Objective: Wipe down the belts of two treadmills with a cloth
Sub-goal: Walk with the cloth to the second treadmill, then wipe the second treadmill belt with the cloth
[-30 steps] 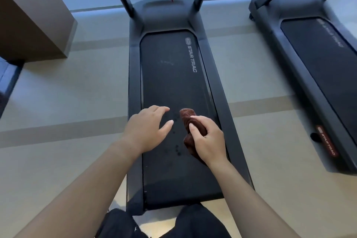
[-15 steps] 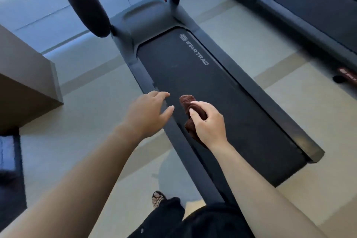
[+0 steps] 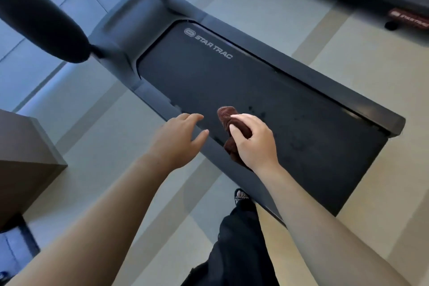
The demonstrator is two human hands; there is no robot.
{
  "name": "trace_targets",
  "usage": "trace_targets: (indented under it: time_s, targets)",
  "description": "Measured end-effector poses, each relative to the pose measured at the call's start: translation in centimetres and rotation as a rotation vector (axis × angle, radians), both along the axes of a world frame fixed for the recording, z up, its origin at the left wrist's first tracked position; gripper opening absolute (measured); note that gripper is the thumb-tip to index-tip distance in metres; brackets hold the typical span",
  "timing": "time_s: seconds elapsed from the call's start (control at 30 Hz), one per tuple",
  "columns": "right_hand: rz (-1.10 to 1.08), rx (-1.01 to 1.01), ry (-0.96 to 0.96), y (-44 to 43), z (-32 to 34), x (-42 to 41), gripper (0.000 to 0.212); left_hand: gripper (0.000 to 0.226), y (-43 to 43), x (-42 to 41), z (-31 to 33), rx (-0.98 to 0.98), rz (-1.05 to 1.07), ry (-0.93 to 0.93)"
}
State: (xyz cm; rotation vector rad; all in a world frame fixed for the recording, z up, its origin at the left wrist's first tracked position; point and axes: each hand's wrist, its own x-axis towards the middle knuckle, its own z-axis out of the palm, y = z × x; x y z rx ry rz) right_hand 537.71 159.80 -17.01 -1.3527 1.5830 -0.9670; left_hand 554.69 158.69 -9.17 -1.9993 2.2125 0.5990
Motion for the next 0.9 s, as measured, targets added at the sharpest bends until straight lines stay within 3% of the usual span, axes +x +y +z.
trace_targets:
  time_s: [0.27, 0.53, 0.9]
  targets:
    - [-0.111, 0.018, 0.017, -8.6, -8.2, -1.5, 0.020, 0.046, -11.3, -1.5, -8.4, 0.060, -0.079, -0.051]
    - [-0.118, -0.003, 0.022, -19.6, -18.5, -0.2, 0.021, 0.048, -23.6, -0.4, -18.2, -0.021, -0.145, -0.109]
    - [-0.189, -0.061, 0.098, -36.2, -39.9, 12.7, 0.023, 0.048, -42.5, 12.1, -41.6, -0.067, -0.320, -0.124]
